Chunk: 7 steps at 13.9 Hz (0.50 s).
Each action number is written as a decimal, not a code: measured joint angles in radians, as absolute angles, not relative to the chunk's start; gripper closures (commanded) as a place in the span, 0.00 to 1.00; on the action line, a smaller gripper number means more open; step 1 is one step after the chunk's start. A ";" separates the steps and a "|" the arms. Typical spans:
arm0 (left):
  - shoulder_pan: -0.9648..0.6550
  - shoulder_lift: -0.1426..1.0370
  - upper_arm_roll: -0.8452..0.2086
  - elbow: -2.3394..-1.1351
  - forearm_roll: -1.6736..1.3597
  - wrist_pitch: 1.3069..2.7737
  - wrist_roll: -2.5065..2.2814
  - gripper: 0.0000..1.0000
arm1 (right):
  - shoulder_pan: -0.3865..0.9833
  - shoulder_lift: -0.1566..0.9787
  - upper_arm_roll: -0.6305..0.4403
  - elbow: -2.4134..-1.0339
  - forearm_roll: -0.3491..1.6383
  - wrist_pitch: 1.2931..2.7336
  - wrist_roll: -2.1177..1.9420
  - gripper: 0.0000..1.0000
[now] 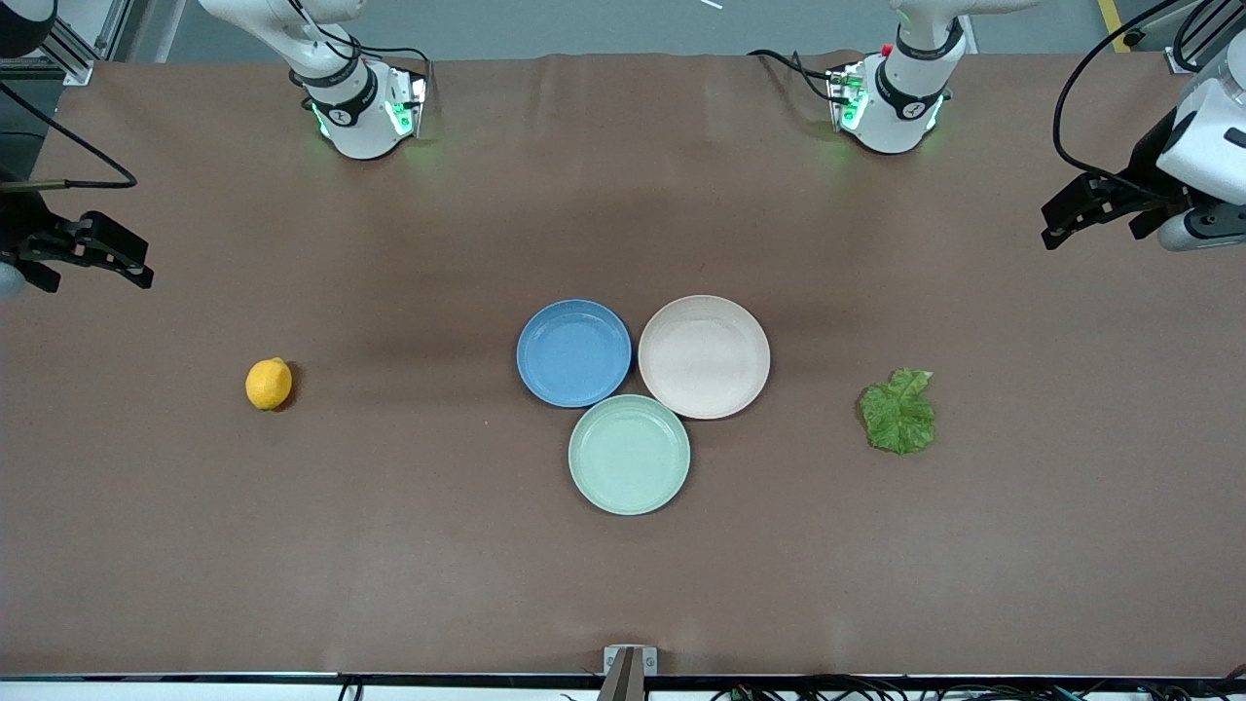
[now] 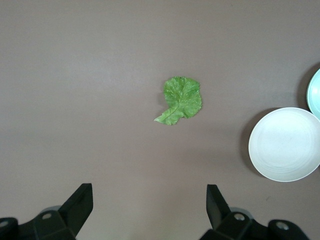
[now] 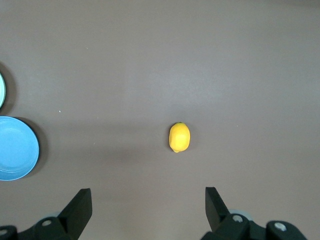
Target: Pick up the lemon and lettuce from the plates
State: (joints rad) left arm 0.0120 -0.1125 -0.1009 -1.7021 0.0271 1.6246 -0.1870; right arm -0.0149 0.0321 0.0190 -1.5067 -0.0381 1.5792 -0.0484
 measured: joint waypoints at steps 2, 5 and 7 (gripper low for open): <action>0.012 -0.104 -0.100 -1.695 0.027 1.628 -0.187 0.00 | -0.015 0.033 0.019 -1.507 -0.038 1.579 -0.048 0.00; 0.012 -0.093 -0.100 -1.689 0.027 1.628 -0.187 0.00 | -0.015 0.034 0.019 -1.502 -0.038 1.579 -0.048 0.00; 0.012 -0.087 -0.100 -1.688 0.027 1.628 -0.187 0.00 | -0.015 0.034 0.019 -1.497 -0.038 1.579 -0.048 0.00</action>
